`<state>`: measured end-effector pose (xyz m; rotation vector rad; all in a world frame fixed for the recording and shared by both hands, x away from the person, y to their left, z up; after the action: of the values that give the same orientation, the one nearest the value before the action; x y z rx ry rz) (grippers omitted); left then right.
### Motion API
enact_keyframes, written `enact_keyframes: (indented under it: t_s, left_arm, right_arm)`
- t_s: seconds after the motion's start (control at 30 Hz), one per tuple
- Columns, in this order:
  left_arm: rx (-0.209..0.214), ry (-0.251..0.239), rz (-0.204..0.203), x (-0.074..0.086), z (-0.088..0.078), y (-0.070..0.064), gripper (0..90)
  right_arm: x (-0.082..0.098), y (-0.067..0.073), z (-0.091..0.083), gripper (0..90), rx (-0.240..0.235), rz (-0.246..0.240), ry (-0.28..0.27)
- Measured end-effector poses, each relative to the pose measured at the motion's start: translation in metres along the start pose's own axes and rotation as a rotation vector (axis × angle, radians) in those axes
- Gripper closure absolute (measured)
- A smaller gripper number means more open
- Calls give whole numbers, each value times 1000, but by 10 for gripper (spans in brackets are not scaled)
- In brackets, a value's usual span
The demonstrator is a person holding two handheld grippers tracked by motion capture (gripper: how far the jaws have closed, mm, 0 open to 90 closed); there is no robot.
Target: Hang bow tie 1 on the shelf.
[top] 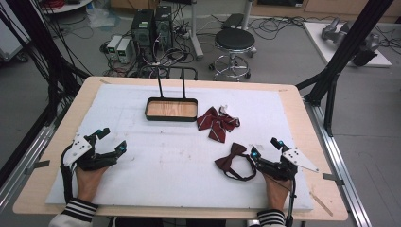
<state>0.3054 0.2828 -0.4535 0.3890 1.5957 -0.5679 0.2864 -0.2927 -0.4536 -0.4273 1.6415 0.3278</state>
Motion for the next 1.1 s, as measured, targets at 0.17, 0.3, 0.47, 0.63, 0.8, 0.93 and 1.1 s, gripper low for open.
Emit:
enact_keyframes:
  t_s: [0.17,0.3,0.47,0.63,0.8,0.93,1.1]
  left_arm:
    - [-2,0,-4,0,0,0,158]
    - [-1,0,-6,0,0,1,157]
    - [-1,-2,-8,0,0,1,157]
    - [2,-2,-6,0,0,1,158]
    - [1,-6,-11,0,0,1,158]
    - [-1,-6,-14,0,-1,1,158]
    - [-3,-6,-15,0,-1,1,158]
  right_arm:
    - [0,0,0,111,-1,-4,0]
    - [0,0,0,111,0,-9,1]
    - [0,2,0,111,6,-12,7]
    - [-1,2,1,111,5,-15,16]
    - [-1,0,1,112,-3,1,17]
    - [-6,-3,1,111,-9,9,23]
    - [-26,-7,4,111,-36,7,15]
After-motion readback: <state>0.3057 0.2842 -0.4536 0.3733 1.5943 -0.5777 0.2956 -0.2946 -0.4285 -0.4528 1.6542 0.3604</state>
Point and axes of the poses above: each handheld gripper's, and its own axes: z roughly forward along the jaws, x roughly out of its underside, y roughly to its left, the point moved 1 cm from there along z, roughly forward along the jaws, and after that the axes turned 8 degrees about -z, right-handed, at the moved point
